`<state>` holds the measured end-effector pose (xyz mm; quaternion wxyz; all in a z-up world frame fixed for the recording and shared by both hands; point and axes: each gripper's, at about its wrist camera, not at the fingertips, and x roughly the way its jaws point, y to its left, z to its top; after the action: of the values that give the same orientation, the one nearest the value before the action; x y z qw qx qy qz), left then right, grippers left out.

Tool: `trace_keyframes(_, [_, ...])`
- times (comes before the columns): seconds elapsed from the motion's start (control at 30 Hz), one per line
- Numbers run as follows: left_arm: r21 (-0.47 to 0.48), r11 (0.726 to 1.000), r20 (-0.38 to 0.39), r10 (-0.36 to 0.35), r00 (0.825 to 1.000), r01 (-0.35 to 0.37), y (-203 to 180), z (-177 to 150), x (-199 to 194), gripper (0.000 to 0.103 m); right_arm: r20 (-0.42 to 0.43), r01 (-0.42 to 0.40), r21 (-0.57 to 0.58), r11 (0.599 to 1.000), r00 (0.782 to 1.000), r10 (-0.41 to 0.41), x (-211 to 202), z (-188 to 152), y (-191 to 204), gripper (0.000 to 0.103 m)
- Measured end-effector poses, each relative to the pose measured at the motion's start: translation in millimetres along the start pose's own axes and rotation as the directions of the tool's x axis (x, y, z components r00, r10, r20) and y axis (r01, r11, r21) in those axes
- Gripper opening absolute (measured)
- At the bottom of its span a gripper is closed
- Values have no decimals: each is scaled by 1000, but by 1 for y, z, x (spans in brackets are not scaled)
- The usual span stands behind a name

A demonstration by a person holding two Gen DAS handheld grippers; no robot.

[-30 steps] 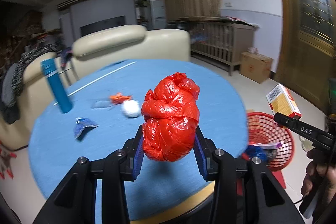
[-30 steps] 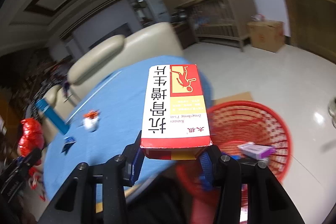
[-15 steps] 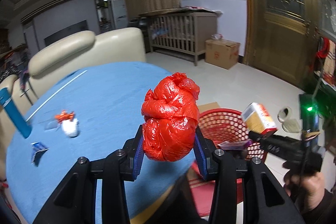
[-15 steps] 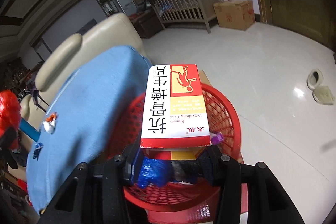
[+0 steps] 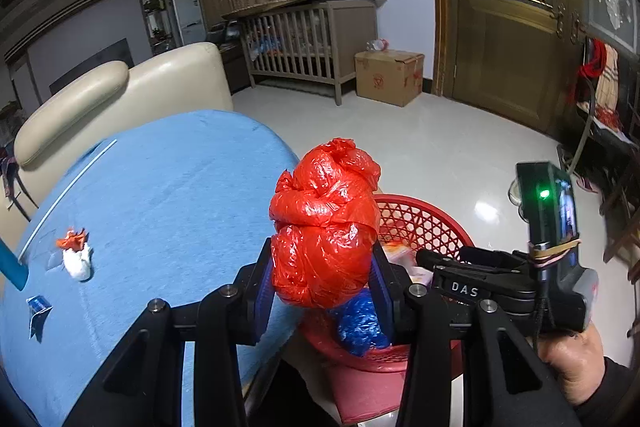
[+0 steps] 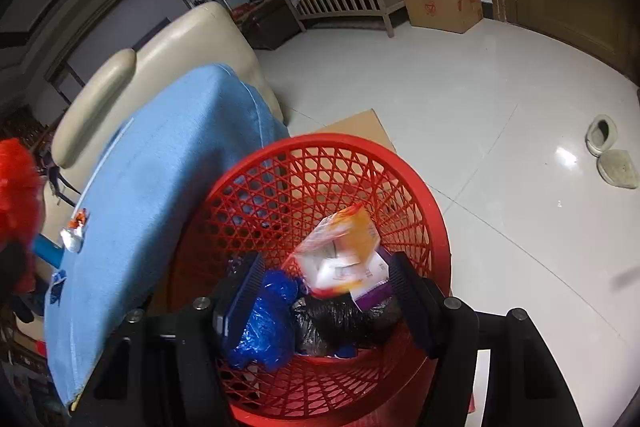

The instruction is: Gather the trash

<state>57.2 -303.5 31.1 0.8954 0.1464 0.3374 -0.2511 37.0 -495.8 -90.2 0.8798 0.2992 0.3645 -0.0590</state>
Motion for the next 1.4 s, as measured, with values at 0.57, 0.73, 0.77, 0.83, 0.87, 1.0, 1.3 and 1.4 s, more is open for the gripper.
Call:
trace_keyframes(0.57, [71,997,-150,-19,988,30,-34,10,51,68,155,-55,158,986,988,30,-56,4,-27,69])
trace_keyframes(0.73, [39,999,-159,7,987,-1,-14,6,45,69,164,-72,148,986,985,48,-61,4,-19,69])
trace_keyframes(0.77, [25,1000,-161,15,987,-12,-8,6,44,69,163,-76,146,986,985,52,-61,4,-16,69])
trace_keyframes(0.83, [3,999,-162,36,986,-36,5,3,39,69,156,-83,133,988,986,62,-60,4,-8,69])
trace_keyframes(0.87, [-10,999,-161,50,986,-52,14,0,35,69,154,-87,124,988,986,67,-59,4,-5,69])
trace_keyframes(1.0, [-63,994,-166,81,983,-93,42,-11,24,69,135,-105,71,992,986,94,-55,1,19,69])
trace_keyframes(1.3, [-187,967,-182,140,973,-174,101,-43,-1,69,77,-156,-102,982,983,164,-49,-11,100,69])
trace_keyframes(1.4, [-237,951,-175,159,972,-199,122,-52,-13,69,59,-169,-161,972,982,181,-49,-16,127,69])
